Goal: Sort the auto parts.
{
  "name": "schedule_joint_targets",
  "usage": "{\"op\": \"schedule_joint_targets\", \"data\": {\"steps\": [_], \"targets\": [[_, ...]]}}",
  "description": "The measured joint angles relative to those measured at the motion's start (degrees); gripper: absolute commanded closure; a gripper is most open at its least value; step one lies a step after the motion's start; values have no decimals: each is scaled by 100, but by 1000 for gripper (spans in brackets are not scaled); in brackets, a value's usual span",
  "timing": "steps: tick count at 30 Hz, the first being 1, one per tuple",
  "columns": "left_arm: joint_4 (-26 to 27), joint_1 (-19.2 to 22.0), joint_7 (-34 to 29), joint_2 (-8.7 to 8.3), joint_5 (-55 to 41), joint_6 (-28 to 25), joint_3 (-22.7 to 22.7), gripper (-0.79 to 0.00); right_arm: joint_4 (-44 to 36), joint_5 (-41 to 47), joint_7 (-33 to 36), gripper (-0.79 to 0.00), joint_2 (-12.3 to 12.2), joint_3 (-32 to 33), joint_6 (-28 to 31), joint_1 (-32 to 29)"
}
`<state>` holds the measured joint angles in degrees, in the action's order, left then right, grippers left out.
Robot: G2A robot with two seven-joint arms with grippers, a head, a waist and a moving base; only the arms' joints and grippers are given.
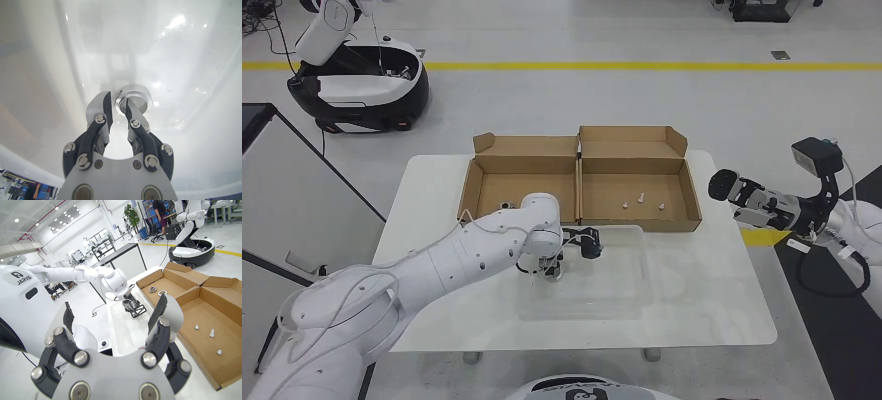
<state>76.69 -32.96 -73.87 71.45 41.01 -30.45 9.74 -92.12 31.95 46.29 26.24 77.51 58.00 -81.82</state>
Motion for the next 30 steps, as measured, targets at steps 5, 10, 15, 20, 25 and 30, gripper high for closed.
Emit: {"op": "schedule_joint_targets", "data": {"steps": [5, 10, 15, 20, 25, 30], "targets": [[-62, -20, 49, 15, 17, -49, 0, -62, 0, 0, 0, -785, 0, 0, 0, 0], [-155, -19, 102, 47, 50, -102, 1, 0, 0, 0, 0, -785, 0, 0, 0, 0], [-147, 73, 132, 43, -6, -131, -1, 0, 0, 0, 0, -785, 0, 0, 0, 0], [137, 198, 7, -61, -145, -7, 0, 0, 0, 0, 0, -785, 0, 0, 0, 0], [706, 375, -137, -279, -505, 138, 0, 0, 0, 0, 0, -785, 0, 0, 0, 0], [1531, 681, -375, -633, -884, 376, 0, 0, 0, 0, 0, -785, 0, 0, 0, 0]]}}
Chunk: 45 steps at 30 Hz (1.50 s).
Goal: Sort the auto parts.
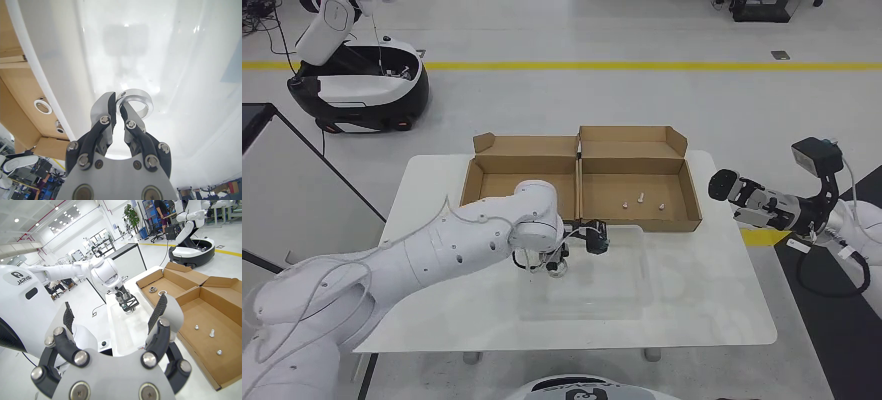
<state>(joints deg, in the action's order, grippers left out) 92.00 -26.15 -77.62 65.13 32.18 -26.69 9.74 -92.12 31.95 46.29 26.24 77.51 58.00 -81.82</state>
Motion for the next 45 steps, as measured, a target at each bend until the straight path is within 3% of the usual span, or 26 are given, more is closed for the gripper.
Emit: {"op": "schedule_joint_targets", "data": {"steps": [5, 10, 19, 26, 35, 45], "targets": [[882, 276, -171, -420, -200, 174, 196, 0, 0, 0, 0, -785, 0, 0, 0, 0], [1445, 76, 158, -860, -46, 253, 808, 0, 0, 0, 0, -785, 0, 0, 0, 0], [1969, -1365, 2735, -1786, 440, -165, 2656, 0, 0, 0, 0, -785, 0, 0, 0, 0], [1992, -2818, 5048, -2315, 554, -1509, 4173, 0, 0, 0, 0, -785, 0, 0, 0, 0], [2026, -4081, 7175, -2559, 965, -2738, 5531, 0, 0, 0, 0, -785, 0, 0, 0, 0], [2065, -4713, 8670, -2596, 891, -3132, 6460, 0, 0, 0, 0, -785, 0, 0, 0, 0]]}}
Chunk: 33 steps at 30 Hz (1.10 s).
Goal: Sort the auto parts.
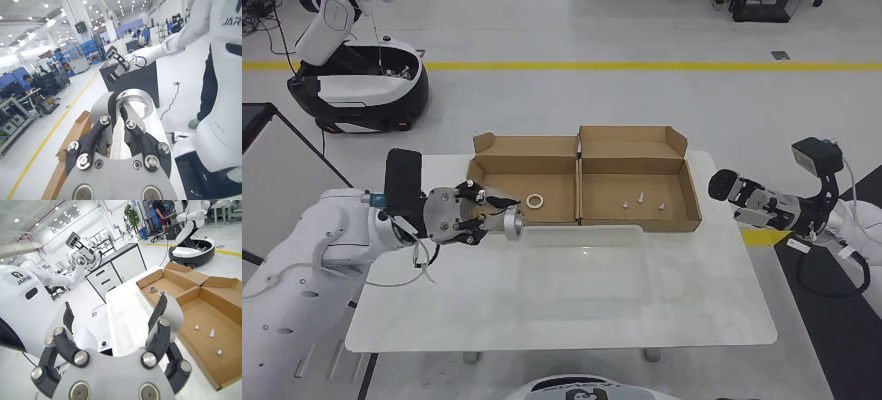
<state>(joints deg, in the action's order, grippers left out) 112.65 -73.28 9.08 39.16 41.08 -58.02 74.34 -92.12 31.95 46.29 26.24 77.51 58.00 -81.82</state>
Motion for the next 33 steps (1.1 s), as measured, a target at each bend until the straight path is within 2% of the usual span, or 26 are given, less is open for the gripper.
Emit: {"op": "schedule_joint_targets", "data": {"steps": [7, 9, 15, 33], "targets": [[304, -111, 1115, -78, -127, 2, 89, 0, 0, 0, 0, -785, 0, 0, 0, 0], [451, -81, 1604, -104, -45, 2, 42, 0, 0, 0, 0, -785, 0, 0, 0, 0], [535, 7, 2854, -236, 737, 2, -121, 0, 0, 0, 0, -785, 0, 0, 0, 0], [514, 8, 2916, -250, 844, 2, -119, 0, 0, 0, 0, -785, 0, 0, 0, 0]]}}
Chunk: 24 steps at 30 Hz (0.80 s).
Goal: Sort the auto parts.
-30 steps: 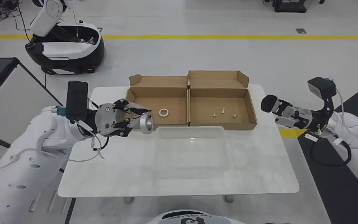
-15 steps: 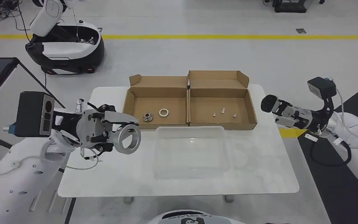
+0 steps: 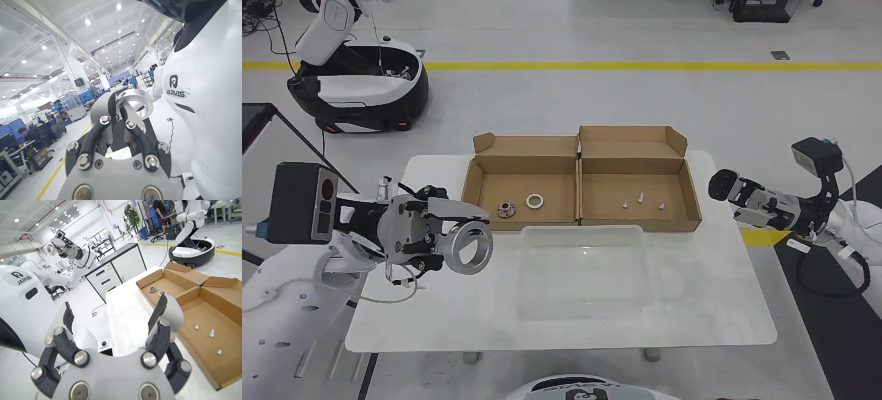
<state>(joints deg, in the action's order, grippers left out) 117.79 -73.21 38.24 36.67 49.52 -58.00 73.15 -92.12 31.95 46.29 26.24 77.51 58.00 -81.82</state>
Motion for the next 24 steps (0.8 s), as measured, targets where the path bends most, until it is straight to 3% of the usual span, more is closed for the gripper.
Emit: {"op": "schedule_joint_targets", "data": {"steps": [13, 17, 24], "targets": [[-1, -13, -7, 7, -26, 28, -4, 0, 0, 0, 0, -785, 0, 0, 0, 0], [65, -68, 5, 73, -454, 214, -46, 0, 0, 0, 0, -785, 0, 0, 0, 0], [160, -66, 407, 221, -968, 78, -35, 0, 0, 0, 0, -785, 0, 0, 0, 0]]}}
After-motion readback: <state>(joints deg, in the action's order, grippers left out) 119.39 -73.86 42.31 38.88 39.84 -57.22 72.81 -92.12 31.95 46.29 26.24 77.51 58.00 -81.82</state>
